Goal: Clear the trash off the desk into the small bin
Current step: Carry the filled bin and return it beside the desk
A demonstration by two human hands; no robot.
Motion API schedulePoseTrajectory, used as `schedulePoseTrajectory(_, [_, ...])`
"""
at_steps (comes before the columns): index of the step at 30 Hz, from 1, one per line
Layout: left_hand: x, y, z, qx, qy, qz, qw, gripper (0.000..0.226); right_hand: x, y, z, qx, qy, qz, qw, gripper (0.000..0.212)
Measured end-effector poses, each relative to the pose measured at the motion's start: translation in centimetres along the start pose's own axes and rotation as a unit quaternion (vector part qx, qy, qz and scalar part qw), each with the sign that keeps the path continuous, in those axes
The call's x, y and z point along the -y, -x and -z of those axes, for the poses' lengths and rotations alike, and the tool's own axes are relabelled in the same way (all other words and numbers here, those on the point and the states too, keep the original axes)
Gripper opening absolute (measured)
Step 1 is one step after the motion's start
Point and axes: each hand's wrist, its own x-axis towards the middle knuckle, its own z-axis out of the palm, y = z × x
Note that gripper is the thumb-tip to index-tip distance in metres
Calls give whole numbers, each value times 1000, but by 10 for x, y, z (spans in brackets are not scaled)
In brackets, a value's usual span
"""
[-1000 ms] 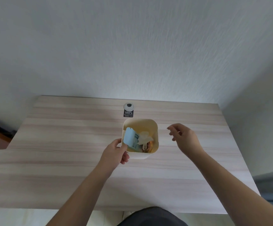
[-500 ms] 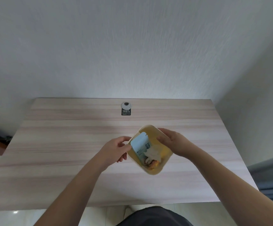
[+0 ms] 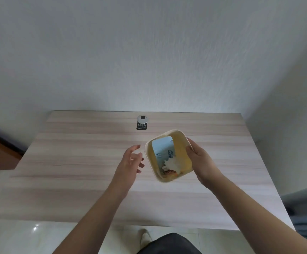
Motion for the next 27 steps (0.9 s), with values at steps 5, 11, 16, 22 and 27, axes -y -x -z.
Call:
schedulePoseTrajectory(5, [7,48,-18,9,24,7,1000,36,-3,5,-13,12,-77,5,997,34])
schedulePoseTrajectory(11, [6,87,6,-25,95,55,994,46,5,11,-63,83,-87,-9,993,28])
schedulePoseTrajectory(16, [11,107,51,-86,113,44,989,44,17,13,-109,109,-97,-49,988,41])
schedulePoseTrajectory(22, [26,132,122,-163,153,40,974,33,31,30,-184,189,-64,-17,980,37])
schedulePoseTrajectory(27, [51,165,202,-194,186,46,962,35,40,49,-273,222,-40,-7,974,36])
